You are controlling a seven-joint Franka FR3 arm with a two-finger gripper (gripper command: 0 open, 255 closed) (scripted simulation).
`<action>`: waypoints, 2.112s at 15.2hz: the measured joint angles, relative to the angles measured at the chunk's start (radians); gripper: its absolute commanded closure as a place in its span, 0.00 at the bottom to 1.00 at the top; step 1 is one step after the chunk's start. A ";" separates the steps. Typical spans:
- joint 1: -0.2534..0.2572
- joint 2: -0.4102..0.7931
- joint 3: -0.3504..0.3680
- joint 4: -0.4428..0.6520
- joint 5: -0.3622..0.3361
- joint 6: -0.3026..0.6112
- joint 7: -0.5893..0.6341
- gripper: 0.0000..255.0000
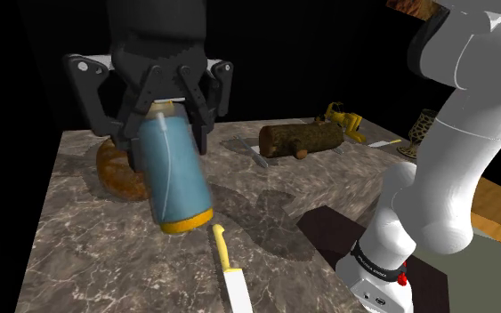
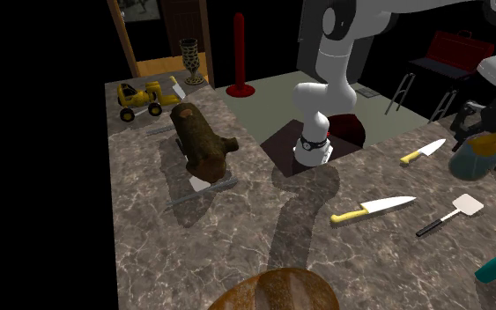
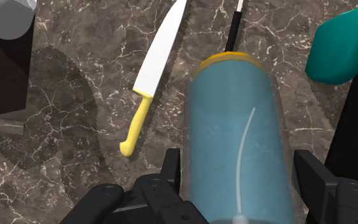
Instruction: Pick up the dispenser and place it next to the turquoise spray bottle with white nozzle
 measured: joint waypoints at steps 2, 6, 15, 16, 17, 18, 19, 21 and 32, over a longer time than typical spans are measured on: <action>0.028 0.029 0.022 0.026 -0.014 0.003 0.047 1.00; 0.032 0.029 0.025 -0.020 -0.014 0.049 0.055 1.00; 0.023 -0.005 0.020 -0.179 0.003 0.178 0.034 1.00; 0.023 -0.004 0.020 -0.191 0.003 0.191 0.033 1.00; 0.022 -0.006 0.019 -0.209 0.004 0.207 0.031 1.00; 0.021 -0.008 0.019 -0.227 0.006 0.222 0.029 1.00; 0.020 -0.012 0.017 -0.243 0.007 0.235 0.025 1.00; 0.021 -0.008 0.018 -0.264 0.006 0.260 0.026 1.00; 0.021 -0.006 0.018 -0.413 0.007 0.410 0.016 1.00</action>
